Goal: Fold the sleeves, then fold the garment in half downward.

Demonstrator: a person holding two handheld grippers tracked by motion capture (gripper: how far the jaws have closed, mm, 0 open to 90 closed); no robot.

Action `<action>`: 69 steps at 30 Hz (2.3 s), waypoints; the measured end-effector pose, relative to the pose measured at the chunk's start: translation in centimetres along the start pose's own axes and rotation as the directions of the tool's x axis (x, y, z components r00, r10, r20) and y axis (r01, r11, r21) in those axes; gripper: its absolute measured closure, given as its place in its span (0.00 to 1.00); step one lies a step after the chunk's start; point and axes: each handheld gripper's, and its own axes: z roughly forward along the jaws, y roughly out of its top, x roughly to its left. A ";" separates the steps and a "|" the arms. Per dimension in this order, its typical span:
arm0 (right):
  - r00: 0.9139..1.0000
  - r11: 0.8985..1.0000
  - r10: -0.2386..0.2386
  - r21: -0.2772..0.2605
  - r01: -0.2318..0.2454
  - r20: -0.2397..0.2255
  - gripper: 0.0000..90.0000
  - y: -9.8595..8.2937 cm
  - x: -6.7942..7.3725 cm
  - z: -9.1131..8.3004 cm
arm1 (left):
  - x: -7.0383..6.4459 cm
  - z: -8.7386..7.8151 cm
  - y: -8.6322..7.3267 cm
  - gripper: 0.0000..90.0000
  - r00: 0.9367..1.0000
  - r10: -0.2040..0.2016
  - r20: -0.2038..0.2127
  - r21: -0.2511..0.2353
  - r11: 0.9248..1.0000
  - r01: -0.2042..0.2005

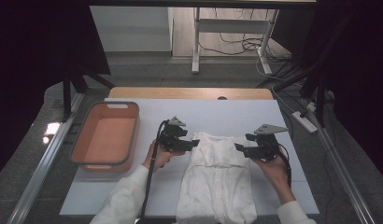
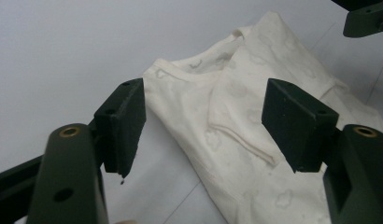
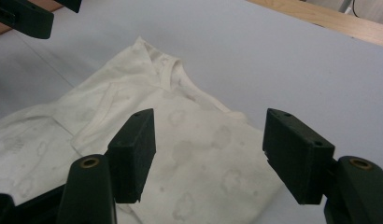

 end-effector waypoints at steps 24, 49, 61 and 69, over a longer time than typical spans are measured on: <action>0.999 0.998 0.045 0.053 -0.046 0.017 0.38 -0.3 -2.6 2.4 | 1.4 4.1 1.4 0.28 1.000 0.002 -0.014 0.073 0.997 -0.001; 0.994 0.972 0.094 0.211 -0.102 0.048 0.37 -2.5 -6.0 5.1 | 3.2 7.5 0.5 0.31 1.000 -0.018 -0.024 0.155 0.988 0.022; 1.000 0.977 0.008 0.214 -0.006 -0.010 0.82 -2.1 -3.8 5.7 | 3.2 7.6 -0.2 0.86 0.999 -0.026 0.026 0.149 0.989 0.022; 0.997 0.974 -0.076 0.215 0.071 0.016 0.92 -1.4 -2.8 5.5 | 2.5 5.4 0.5 0.94 0.999 0.032 0.004 0.065 0.997 -0.032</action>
